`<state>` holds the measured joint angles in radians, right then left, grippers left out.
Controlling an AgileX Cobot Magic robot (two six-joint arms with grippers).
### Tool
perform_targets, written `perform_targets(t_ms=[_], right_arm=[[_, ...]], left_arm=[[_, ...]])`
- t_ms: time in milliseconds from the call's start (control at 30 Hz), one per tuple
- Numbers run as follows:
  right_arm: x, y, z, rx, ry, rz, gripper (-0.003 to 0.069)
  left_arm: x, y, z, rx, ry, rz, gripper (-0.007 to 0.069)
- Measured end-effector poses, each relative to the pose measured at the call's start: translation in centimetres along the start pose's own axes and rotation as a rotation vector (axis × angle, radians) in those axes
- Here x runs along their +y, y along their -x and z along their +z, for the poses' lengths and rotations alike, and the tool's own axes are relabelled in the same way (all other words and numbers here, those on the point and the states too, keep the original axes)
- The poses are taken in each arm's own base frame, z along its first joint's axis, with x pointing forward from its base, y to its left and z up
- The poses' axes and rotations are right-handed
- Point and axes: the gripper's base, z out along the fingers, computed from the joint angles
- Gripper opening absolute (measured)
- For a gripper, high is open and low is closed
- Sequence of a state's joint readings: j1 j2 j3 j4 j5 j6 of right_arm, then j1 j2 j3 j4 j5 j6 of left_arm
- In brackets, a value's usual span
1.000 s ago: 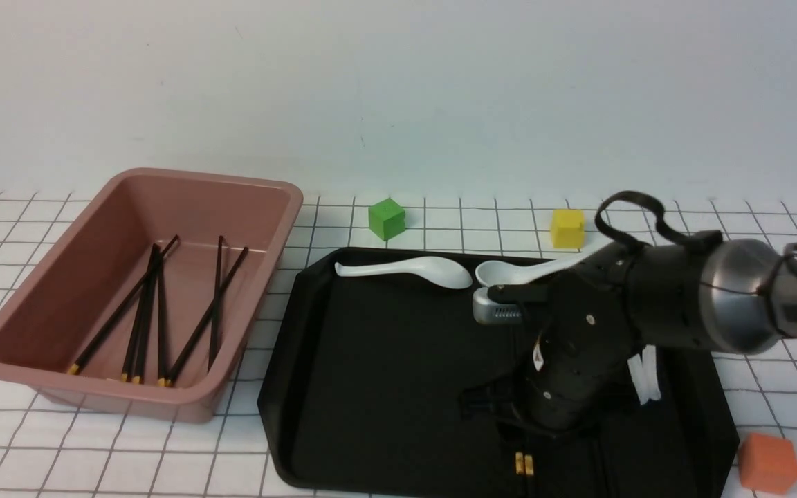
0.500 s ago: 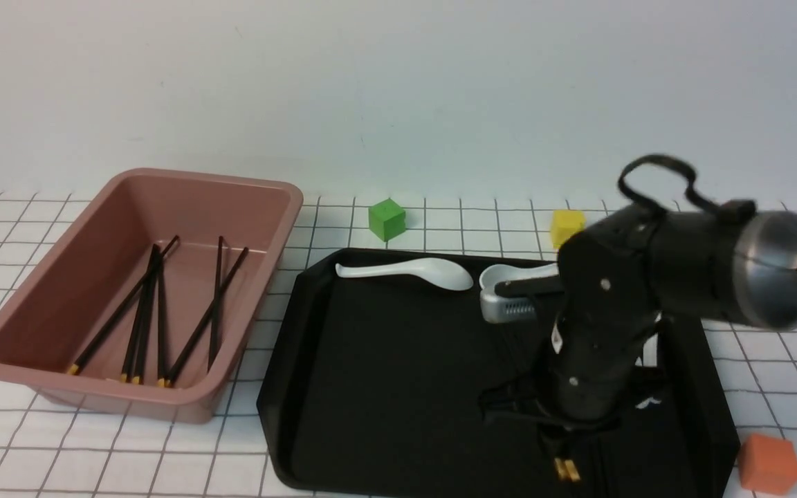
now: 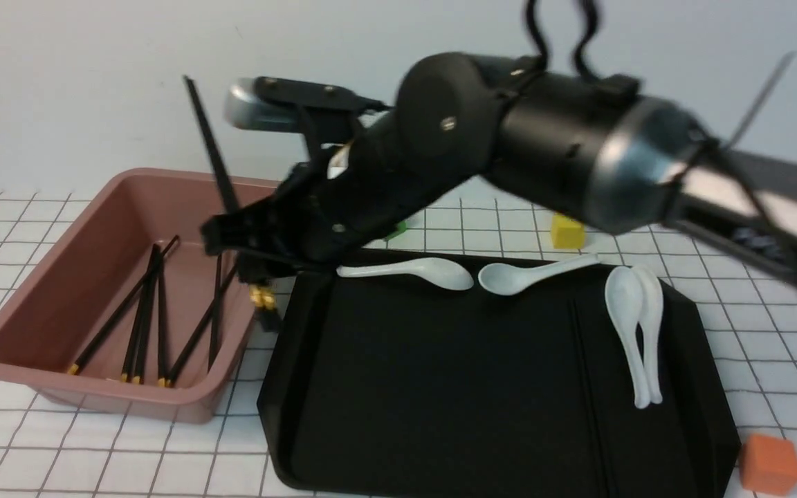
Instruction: On white black tablecloth take chopsticks from black tray and put them in box.
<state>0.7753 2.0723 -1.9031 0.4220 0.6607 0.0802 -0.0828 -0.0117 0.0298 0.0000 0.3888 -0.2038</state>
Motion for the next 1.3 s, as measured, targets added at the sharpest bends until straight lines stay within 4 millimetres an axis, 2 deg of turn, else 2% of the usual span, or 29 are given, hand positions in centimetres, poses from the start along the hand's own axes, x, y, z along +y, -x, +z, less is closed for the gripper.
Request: perform_targets(t_ms=[33, 100, 133, 200, 300, 400, 433, 533, 600, 633, 667, 733, 767, 800, 867, 900, 933, 967, 1000, 1033, 1067, 1133, 1300], right_arm=[[0.2, 0.2, 1.5, -0.021, 0.010, -0.023, 0.0143], [0.2, 0.3, 3.1, -0.044, 0.018, -0.046, 0.0158], [0.1, 0.3, 4.8, -0.066, 0.024, -0.056, 0.0186], [-0.1, 0.2, 6.2, -0.069, 0.028, -0.062, 0.0237], [-0.4, -0.1, 6.7, -0.003, 0.022, -0.067, 0.0309], [-0.6, 0.0, 5.2, 0.109, 0.003, -0.091, 0.0307], [-0.6, 0.2, 4.1, 0.155, -0.007, -0.102, 0.0281], [-0.6, 1.9, -1.1, 0.232, -0.057, -0.152, 0.0146], [-0.4, 3.5, -6.2, 0.213, -0.114, -0.210, 0.0038], [-0.3, 4.5, -9.5, 0.167, -0.163, -0.244, 0.0001], [-0.1, 4.7, -10.6, 0.148, -0.168, -0.251, -0.0004], [0.6, 5.6, -17.9, 0.023, -0.255, -0.297, -0.0013], [0.8, 5.3, -20.4, -0.005, -0.287, -0.309, -0.0013], [1.0, 5.4, -21.1, -0.019, -0.291, -0.312, -0.0013], [1.8, 3.3, -26.8, -0.069, -0.336, -0.332, -0.0013], [1.8, 3.1, -27.1, -0.071, -0.340, -0.334, -0.0013], [2.0, 1.8, -28.9, -0.078, -0.351, -0.338, -0.0013], [1.9, -0.6, -31.3, -0.077, -0.366, -0.342, -0.0012], [1.8, -1.7, -32.0, -0.074, -0.369, -0.343, -0.0012], [1.4, -4.3, -33.3, -0.099, -0.366, -0.345, -0.0012], [1.4, -4.6, -33.4, -0.106, -0.365, -0.347, -0.0011], [0.0, -9.8, -34.1, -0.272, -0.327, -0.368, -0.0008], [-3.1, -17.9, -32.3, -0.605, -0.214, -0.361, -0.0006]], left_arm=[[0.0, 0.0, 0.0, 0.000, 0.000, 0.000, 0.0209], [0.0, 0.0, 0.0, 0.000, 0.000, 0.000, 0.0210], [0.0, 0.0, 0.0, 0.000, 0.000, 0.000, 0.0211], [0.0, 0.0, 0.0, 0.000, 0.000, 0.000, 0.0215], [0.0, 0.0, 0.0, 0.000, 0.000, 0.000, 0.0216], [0.0, 0.0, 0.0, 0.000, 0.000, 0.000, 0.0217], [0.0, 0.0, 0.0, 0.000, 0.000, 0.000, 0.0218], [0.0, 0.0, 0.0, 0.000, 0.000, 0.000, 0.0218], [0.0, 0.0, 0.0, 0.000, 0.000, 0.000, 0.0218], [0.0, 0.0, 0.0, 0.000, 0.000, 0.000, 0.0218], [0.0, 0.0, 0.0, 0.000, 0.000, 0.000, 0.0218], [0.0, 0.0, 0.0, 0.000, 0.000, 0.000, 0.0219], [0.0, 0.0, 0.0, 0.000, 0.000, 0.000, 0.0221], [0.0, 0.0, 0.0, 0.000, 0.000, 0.000, 0.0221], [0.0, 0.0, 0.0, 0.000, 0.000, 0.000, 0.0222], [0.0, 0.0, 0.0, 0.000, 0.000, 0.000, 0.0222], [0.0, 0.0, 0.0, 0.000, 0.000, 0.000, 0.0223], [0.0, 0.0, 0.0, 0.000, 0.000, 0.000, 0.0226], [0.0, 0.0, 0.0, 0.000, 0.000, 0.000, 0.0227], [0.0, 0.0, 0.0, 0.000, 0.000, 0.000, 0.0229], [0.0, 0.0, 0.0, 0.000, 0.000, 0.000, 0.0229], [0.0, 0.0, 0.0, 0.000, 0.000, 0.000, 0.0231], [0.0, 0.0, 0.0, 0.000, 0.000, 0.000, 0.0237]])
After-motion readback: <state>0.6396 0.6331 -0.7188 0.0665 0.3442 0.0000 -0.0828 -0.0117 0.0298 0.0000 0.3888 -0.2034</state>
